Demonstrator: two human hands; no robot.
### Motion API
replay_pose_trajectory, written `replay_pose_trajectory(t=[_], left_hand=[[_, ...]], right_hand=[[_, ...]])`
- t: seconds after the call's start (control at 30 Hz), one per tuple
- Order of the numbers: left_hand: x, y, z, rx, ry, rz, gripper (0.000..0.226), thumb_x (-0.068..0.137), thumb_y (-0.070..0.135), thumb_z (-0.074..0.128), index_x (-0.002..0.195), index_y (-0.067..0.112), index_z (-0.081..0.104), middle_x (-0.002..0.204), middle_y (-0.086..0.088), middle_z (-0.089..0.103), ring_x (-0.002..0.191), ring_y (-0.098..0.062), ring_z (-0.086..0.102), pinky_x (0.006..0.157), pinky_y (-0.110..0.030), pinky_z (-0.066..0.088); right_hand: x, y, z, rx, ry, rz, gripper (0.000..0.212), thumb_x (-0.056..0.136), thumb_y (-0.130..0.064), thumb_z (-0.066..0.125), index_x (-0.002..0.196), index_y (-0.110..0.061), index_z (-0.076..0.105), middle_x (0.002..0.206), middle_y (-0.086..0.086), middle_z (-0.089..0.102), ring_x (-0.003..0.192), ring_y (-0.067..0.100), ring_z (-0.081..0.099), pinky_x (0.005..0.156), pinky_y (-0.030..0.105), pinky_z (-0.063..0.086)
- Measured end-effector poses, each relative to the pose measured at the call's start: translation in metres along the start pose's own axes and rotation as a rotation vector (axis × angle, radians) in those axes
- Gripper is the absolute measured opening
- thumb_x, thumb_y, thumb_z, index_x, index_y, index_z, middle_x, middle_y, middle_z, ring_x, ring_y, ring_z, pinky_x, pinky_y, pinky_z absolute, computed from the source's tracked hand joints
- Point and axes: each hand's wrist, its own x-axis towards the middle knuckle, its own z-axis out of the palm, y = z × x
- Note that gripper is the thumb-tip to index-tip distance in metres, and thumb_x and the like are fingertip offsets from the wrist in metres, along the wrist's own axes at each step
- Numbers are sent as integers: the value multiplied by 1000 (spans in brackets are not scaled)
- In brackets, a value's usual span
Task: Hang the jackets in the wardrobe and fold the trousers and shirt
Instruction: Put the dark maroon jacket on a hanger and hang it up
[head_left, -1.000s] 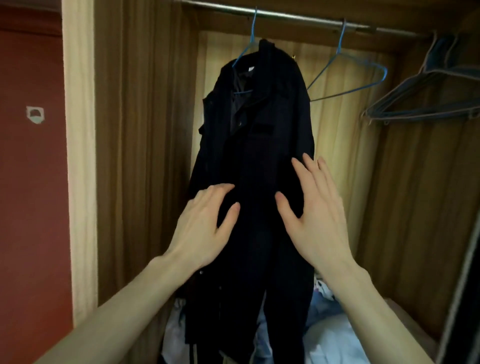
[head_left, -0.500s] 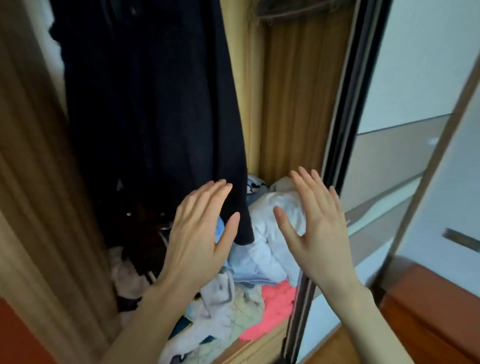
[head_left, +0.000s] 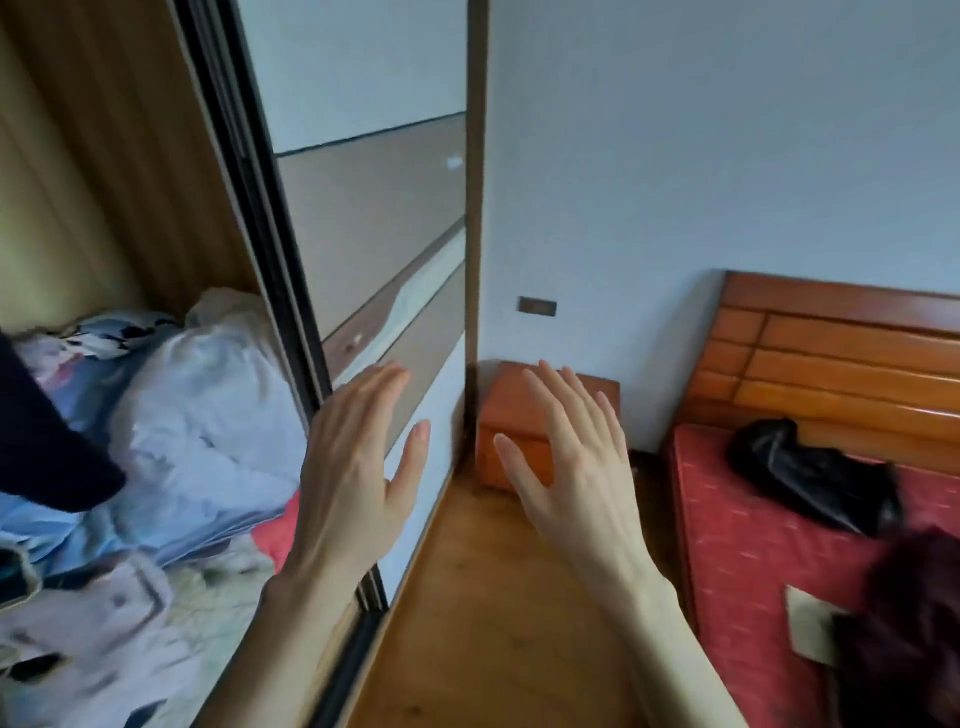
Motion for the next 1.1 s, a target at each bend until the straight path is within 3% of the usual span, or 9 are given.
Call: replay_pose_trajectory(t=[0.13, 0.27, 0.47, 0.63, 0.87, 1.1], left_hand=[[16, 61, 66, -160, -41, 79, 51, 110, 42, 41, 144, 7, 55, 148, -10, 58, 139, -26, 52, 117, -43, 41], [23, 126, 126, -283, -115, 109, 54, 109, 51, 38, 146, 16, 55, 151, -4, 57, 140, -21, 52, 115, -46, 46], [22, 220, 216, -460, -198, 175, 44, 107, 39, 49, 147, 19, 56, 152, 4, 55, 143, -9, 47, 118, -36, 43], [17, 301, 278, -559, -285, 257, 42, 107, 30, 51, 144, 12, 58, 149, -1, 58, 141, -16, 50, 114, -47, 45], [8, 393, 335, -665, -428, 339, 45, 108, 36, 46, 145, 14, 57, 150, 0, 57, 143, -13, 48, 119, -42, 41], [-6, 436, 411, -759, -585, 439, 43, 108, 35, 48, 145, 16, 56, 151, 4, 55, 145, -8, 44, 121, -27, 34]], right_hand=[[-35, 68, -47, -93, 33, 149, 61, 104, -47, 58, 158, -23, 41, 166, -4, 39, 159, 13, 23, 130, 46, 21], [-67, 130, -89, -161, 79, 311, 62, 105, -52, 50, 159, -23, 40, 166, -4, 39, 159, 11, 22, 129, 46, 22], [-117, 215, -143, -204, 166, 460, 59, 105, -45, 56, 158, -22, 43, 165, -6, 41, 158, 9, 23, 127, 48, 25], [-153, 279, -193, -286, 250, 580, 57, 105, -42, 59, 156, -19, 46, 163, -5, 43, 158, 10, 24, 130, 42, 19], [-212, 339, -252, -389, 345, 764, 59, 101, -39, 63, 154, -18, 48, 162, -4, 45, 157, 12, 28, 127, 48, 26], [-248, 387, -259, -456, 397, 947, 58, 100, -35, 68, 153, -20, 49, 161, -6, 46, 156, 11, 30, 128, 42, 23]])
